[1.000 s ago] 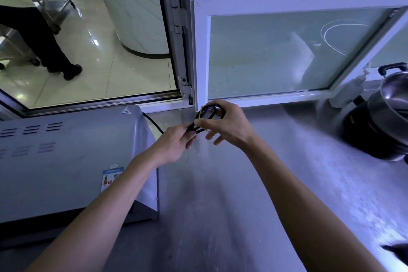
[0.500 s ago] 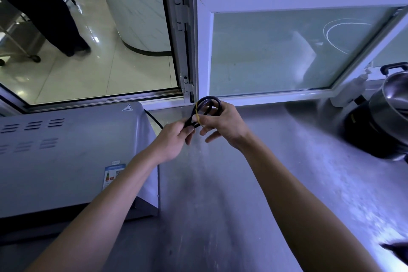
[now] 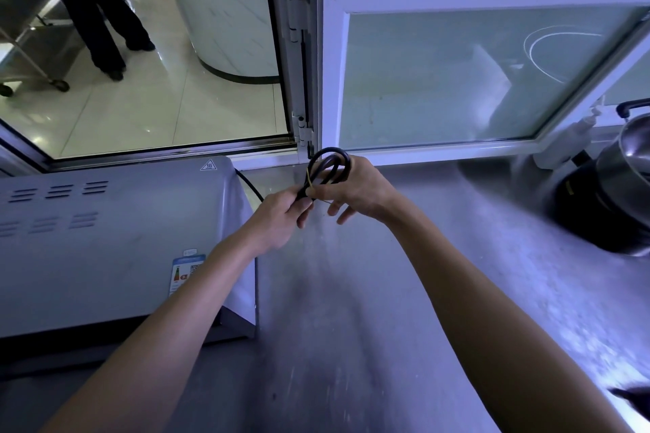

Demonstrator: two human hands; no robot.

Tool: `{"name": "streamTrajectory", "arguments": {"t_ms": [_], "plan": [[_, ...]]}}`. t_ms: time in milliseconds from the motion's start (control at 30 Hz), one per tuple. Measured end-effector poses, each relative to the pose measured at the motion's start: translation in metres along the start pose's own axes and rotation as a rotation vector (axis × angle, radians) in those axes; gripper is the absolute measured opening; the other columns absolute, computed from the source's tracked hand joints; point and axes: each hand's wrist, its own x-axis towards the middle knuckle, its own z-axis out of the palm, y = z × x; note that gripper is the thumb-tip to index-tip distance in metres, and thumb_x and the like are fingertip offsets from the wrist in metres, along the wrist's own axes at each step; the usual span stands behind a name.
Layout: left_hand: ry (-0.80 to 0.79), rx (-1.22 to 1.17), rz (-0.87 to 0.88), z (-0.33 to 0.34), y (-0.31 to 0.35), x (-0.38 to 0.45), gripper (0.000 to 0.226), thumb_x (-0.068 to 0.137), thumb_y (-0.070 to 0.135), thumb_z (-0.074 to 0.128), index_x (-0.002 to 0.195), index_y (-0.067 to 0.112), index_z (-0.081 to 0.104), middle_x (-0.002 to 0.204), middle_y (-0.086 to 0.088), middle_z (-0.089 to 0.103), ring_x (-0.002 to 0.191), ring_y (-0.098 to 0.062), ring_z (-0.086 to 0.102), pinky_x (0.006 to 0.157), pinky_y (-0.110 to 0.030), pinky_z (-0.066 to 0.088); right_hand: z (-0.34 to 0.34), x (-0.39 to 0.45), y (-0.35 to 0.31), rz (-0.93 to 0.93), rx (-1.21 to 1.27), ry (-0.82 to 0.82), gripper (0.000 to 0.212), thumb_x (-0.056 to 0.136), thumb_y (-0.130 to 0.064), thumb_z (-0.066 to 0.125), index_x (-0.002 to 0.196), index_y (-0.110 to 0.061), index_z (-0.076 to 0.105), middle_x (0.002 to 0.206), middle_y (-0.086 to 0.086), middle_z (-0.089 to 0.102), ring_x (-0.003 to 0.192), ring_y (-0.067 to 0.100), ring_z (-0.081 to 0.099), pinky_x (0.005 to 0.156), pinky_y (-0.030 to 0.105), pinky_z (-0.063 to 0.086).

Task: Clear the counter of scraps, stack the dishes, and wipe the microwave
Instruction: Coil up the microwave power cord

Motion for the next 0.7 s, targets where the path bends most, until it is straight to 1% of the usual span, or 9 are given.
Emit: {"name": "streamTrajectory", "arguments": {"t_ms": [100, 167, 233, 333, 433, 500, 600, 700], "plan": [[-0.001, -0.019, 0.000, 0.000, -0.001, -0.001, 0.029, 0.107, 0.031, 0.039, 0.083, 0.021, 0.052, 0.070, -0.001, 0.059, 0.055, -0.006, 0.043, 0.051, -0.019, 0.034, 0.000, 0.000, 0.001, 0.014, -0.039, 0.006, 0.028, 0.071, -0.030, 0.081, 0.092, -0.016, 0.070, 0.083, 0.007, 0.074, 0.061, 0.023, 0.070, 0.054, 0.036, 0.059], [-0.010, -0.007, -0.007, 0.002, -0.003, -0.001, 0.030, 0.108, 0.032, 0.039, 0.082, 0.022, 0.051, 0.071, -0.001, 0.060, 0.058, -0.007, 0.044, 0.054, -0.022, 0.035, -0.001, -0.001, 0.004, 0.039, -0.067, -0.006, 0.027, 0.072, -0.031, 0.081, 0.092, -0.016, 0.071, 0.083, 0.006, 0.075, 0.063, 0.022, 0.071, 0.057, 0.041, 0.062], [-0.009, 0.008, -0.012, 0.003, -0.005, -0.002, 0.029, 0.108, 0.030, 0.039, 0.083, 0.022, 0.052, 0.072, -0.001, 0.060, 0.058, -0.007, 0.044, 0.054, -0.023, 0.034, -0.002, -0.001, 0.006, 0.055, -0.077, -0.022, 0.026, 0.074, -0.030, 0.082, 0.093, -0.015, 0.072, 0.084, 0.006, 0.075, 0.065, 0.022, 0.072, 0.061, 0.043, 0.062], [-0.006, 0.008, -0.004, 0.003, -0.005, -0.001, 0.030, 0.107, 0.032, 0.039, 0.083, 0.021, 0.052, 0.071, -0.001, 0.060, 0.057, -0.006, 0.044, 0.052, -0.020, 0.035, -0.001, -0.001, 0.006, 0.048, -0.062, -0.029, 0.026, 0.075, -0.029, 0.081, 0.094, -0.014, 0.072, 0.084, 0.008, 0.075, 0.066, 0.022, 0.072, 0.060, 0.040, 0.063], [-0.001, -0.013, 0.007, 0.003, -0.005, 0.001, 0.029, 0.107, 0.035, 0.039, 0.084, 0.023, 0.053, 0.072, -0.004, 0.062, 0.058, -0.008, 0.045, 0.056, -0.024, 0.037, -0.001, 0.000, 0.006, 0.020, 0.000, -0.026, 0.023, 0.079, -0.026, 0.079, 0.095, -0.011, 0.072, 0.086, 0.012, 0.074, 0.065, 0.022, 0.069, 0.060, 0.038, 0.061], [0.016, -0.031, 0.010, 0.002, -0.005, 0.003, 0.031, 0.106, 0.039, 0.040, 0.088, 0.019, 0.055, 0.072, -0.003, 0.062, 0.059, -0.011, 0.047, 0.058, -0.029, 0.040, 0.001, -0.001, 0.007, 0.013, 0.032, -0.049, 0.023, 0.081, -0.027, 0.078, 0.096, -0.011, 0.072, 0.086, 0.014, 0.074, 0.064, 0.021, 0.066, 0.060, 0.036, 0.060], [0.046, -0.097, -0.013, 0.001, -0.004, 0.008, 0.029, 0.105, 0.037, 0.043, 0.095, 0.014, 0.058, 0.069, 0.004, 0.063, 0.061, -0.016, 0.049, 0.059, -0.036, 0.043, 0.004, -0.002, 0.012, -0.014, 0.026, -0.089, 0.020, 0.084, -0.033, 0.076, 0.097, -0.018, 0.073, 0.085, 0.010, 0.074, 0.063, 0.020, 0.062, 0.060, 0.033, 0.058], [0.054, -0.094, -0.016, -0.002, -0.007, 0.008, 0.029, 0.105, 0.039, 0.044, 0.094, 0.016, 0.057, 0.068, 0.006, 0.063, 0.058, -0.014, 0.047, 0.059, -0.036, 0.044, 0.001, 0.001, 0.014, -0.015, 0.041, -0.024, 0.020, 0.084, -0.033, 0.074, 0.099, -0.020, 0.074, 0.088, 0.007, 0.075, 0.062, 0.017, 0.062, 0.060, 0.034, 0.059]]}}
